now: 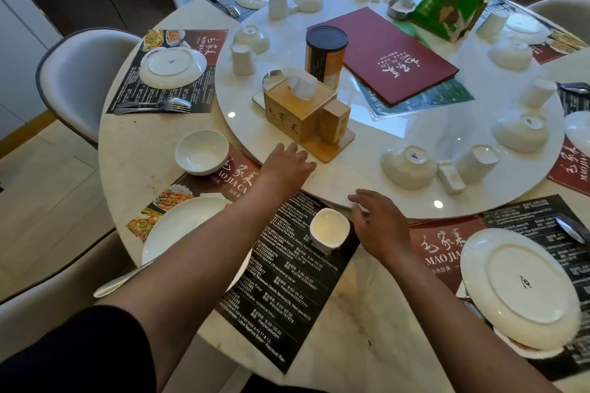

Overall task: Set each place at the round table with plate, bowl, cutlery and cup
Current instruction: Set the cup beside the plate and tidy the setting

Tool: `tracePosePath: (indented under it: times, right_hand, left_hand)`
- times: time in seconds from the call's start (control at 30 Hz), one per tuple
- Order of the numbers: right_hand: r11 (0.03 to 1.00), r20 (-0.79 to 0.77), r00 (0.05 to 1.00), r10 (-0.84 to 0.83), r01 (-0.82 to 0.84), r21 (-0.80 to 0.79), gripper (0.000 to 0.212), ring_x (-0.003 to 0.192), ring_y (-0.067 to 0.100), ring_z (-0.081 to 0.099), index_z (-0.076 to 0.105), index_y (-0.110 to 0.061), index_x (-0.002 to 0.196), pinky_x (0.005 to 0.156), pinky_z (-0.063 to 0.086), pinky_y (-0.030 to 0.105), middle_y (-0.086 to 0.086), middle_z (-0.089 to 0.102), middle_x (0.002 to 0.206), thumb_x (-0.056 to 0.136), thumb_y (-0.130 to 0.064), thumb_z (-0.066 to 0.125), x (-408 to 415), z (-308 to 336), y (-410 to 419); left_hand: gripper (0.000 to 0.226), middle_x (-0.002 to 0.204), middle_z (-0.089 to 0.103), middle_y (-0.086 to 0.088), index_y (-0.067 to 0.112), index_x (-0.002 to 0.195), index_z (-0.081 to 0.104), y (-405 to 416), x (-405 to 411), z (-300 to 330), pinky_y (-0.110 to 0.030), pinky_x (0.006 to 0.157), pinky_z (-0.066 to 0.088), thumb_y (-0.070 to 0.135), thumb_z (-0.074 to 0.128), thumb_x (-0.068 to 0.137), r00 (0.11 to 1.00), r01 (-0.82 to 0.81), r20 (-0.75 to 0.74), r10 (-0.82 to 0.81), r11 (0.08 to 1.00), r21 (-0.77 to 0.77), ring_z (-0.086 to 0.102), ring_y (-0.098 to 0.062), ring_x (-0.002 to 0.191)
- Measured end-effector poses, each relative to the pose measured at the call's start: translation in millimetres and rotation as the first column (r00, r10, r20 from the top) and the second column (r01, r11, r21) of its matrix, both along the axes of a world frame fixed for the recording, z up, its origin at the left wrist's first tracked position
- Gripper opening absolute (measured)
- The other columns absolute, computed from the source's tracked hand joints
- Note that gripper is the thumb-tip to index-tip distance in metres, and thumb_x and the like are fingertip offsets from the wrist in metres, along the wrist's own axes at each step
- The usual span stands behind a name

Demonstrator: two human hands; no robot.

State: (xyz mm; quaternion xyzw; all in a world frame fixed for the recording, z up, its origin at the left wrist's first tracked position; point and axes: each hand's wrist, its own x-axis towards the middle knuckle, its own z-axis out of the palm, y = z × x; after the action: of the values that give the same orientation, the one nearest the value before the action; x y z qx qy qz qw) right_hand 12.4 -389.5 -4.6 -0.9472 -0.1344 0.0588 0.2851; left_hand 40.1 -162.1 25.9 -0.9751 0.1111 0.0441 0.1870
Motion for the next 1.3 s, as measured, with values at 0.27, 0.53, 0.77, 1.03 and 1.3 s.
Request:
tracePosePath:
  times: [0.27, 0.53, 0.77, 1.03, 1.3]
  right_hand:
    - [1.0, -0.038, 0.999, 0.012, -0.012, 0.004, 0.029, 0.123, 0.007, 0.053, 0.073, -0.032, 0.114, 0.093, 0.042, 0.027, -0.017, 0.06, 0.135, 0.094, -0.02, 0.055, 6.0, -5.1, -10.3]
    - [1.0, -0.034, 0.999, 0.02, -0.021, -0.01, 0.03, 0.133, 0.01, 0.047, 0.069, -0.029, 0.123, 0.1, 0.037, 0.026, -0.013, 0.055, 0.143, 0.097, -0.021, 0.057, -2.1, -7.8, -8.7]
    - [0.998, -0.054, 0.997, 0.051, -0.052, -0.02, 0.037, 0.137, 0.012, 0.043, 0.066, -0.028, 0.129, 0.097, 0.028, 0.021, -0.012, 0.051, 0.147, 0.096, -0.016, 0.056, -6.9, -7.2, -11.5]
    - [0.996, -0.067, 0.995, 0.074, -0.077, -0.046, 0.044, 0.14, 0.012, 0.038, 0.062, -0.029, 0.134, 0.108, 0.034, 0.028, -0.012, 0.046, 0.151, 0.093, -0.015, 0.055, -9.1, -7.4, -13.4]
    - [0.997, -0.05, 0.996, 0.071, -0.071, 0.012, 0.039, 0.131, 0.014, 0.048, 0.064, -0.027, 0.13, 0.101, 0.043, 0.03, -0.006, 0.053, 0.144, 0.096, -0.013, 0.053, -1.3, 2.9, -17.1]
  left_hand:
    - [0.016, 0.102, 0.069, 0.002, 0.017, 0.111, 0.064, 9.3, 1.7, 3.3, -0.038, 0.087, 0.05, 0.024, 0.056, 0.099, 0.994, 0.106, -0.019, -0.106, 0.994, -0.005, 0.055, -0.02, 0.104]
    - [0.034, 0.111, 0.069, 0.0, 0.023, 0.119, 0.062, 17.8, -45.5, -18.6, -0.04, 0.076, 0.057, 0.048, 0.055, 0.097, 0.984, 0.118, -0.112, -0.141, 0.974, -0.195, 0.063, -0.02, 0.099]
    - [0.033, 0.117, 0.067, 0.005, 0.031, 0.126, 0.063, 2.5, -62.1, -20.1, -0.038, 0.073, 0.056, 0.043, 0.062, 0.094, 0.974, 0.103, -0.176, -0.14, 0.974, -0.204, 0.06, -0.019, 0.108]
    - [0.043, 0.121, 0.063, 0.003, 0.033, 0.134, 0.058, -5.5, -69.5, -17.3, -0.032, 0.07, 0.049, 0.045, 0.064, 0.093, 0.976, 0.085, -0.175, -0.133, 0.962, -0.26, 0.059, -0.018, 0.109]
    - [0.064, 0.148, 0.048, 0.001, 0.032, 0.151, 0.039, -4.3, -71.8, 1.8, -0.043, 0.105, 0.044, 0.037, 0.063, 0.092, 0.976, -0.108, -0.218, 0.025, 0.919, -0.378, 0.043, -0.021, 0.135]
